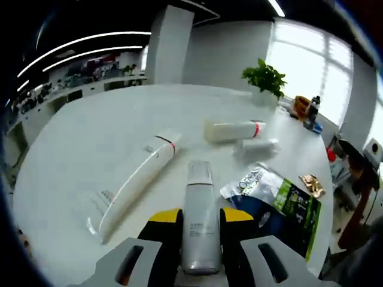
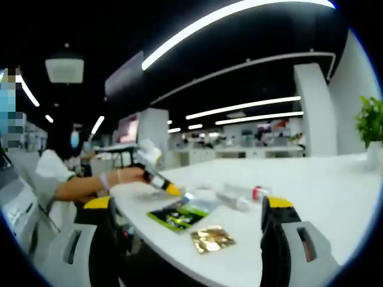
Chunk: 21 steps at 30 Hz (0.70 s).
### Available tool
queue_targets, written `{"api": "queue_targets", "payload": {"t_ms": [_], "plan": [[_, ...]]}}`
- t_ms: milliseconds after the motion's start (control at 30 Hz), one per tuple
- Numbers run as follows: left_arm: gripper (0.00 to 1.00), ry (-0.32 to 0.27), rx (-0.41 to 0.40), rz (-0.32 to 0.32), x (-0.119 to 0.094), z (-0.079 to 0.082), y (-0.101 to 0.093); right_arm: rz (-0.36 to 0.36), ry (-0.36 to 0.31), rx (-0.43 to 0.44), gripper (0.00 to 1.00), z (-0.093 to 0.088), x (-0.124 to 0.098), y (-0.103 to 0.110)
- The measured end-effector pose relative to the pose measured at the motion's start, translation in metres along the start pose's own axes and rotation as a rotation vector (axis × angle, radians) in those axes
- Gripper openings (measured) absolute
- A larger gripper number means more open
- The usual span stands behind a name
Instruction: Arrange the skincare products in the storage area until every visible bottle or jar stands upright without overlapping.
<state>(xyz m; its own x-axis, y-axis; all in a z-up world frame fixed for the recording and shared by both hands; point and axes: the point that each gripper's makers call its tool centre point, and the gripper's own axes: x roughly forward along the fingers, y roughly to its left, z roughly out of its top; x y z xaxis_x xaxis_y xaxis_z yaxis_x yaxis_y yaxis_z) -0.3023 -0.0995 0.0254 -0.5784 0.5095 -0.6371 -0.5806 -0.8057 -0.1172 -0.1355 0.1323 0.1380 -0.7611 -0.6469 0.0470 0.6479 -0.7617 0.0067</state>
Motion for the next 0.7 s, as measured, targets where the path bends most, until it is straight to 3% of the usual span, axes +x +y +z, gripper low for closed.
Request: {"api": "queue_targets", "payload": {"t_ms": [100, 200, 267, 400, 433, 500, 700], "plan": [[0.25, 0.053, 0.130, 0.034, 0.003, 0.001, -0.005, 0.009, 0.002, -0.006, 0.99, -0.001, -0.001, 0.002], [0.25, 0.107, 0.201, 0.060, 0.007, 0.001, -0.005, 0.011, -0.011, -0.004, 0.99, 0.001, -0.003, 0.004], [0.26, 0.101, 0.227, 0.044, 0.011, 0.005, -0.009, 0.007, -0.012, -0.006, 0.99, 0.001, -0.004, 0.003], [0.25, 0.112, 0.214, 0.036, 0.013, 0.006, -0.015, -0.013, -0.003, -0.013, 0.99, 0.000, -0.007, -0.004], [0.25, 0.129, 0.176, 0.019, 0.015, 0.006, -0.015, -0.017, -0.004, -0.012, 0.99, 0.000, -0.008, -0.006], [0.24, 0.142, 0.143, 0.003, 0.017, 0.011, -0.003, -0.022, -0.012, -0.006, 0.99, 0.001, -0.009, -0.007], [0.23, 0.174, 0.124, 0.010, 0.014, 0.007, -0.011, -0.027, -0.016, -0.009, 0.98, 0.005, -0.012, -0.008]]}}
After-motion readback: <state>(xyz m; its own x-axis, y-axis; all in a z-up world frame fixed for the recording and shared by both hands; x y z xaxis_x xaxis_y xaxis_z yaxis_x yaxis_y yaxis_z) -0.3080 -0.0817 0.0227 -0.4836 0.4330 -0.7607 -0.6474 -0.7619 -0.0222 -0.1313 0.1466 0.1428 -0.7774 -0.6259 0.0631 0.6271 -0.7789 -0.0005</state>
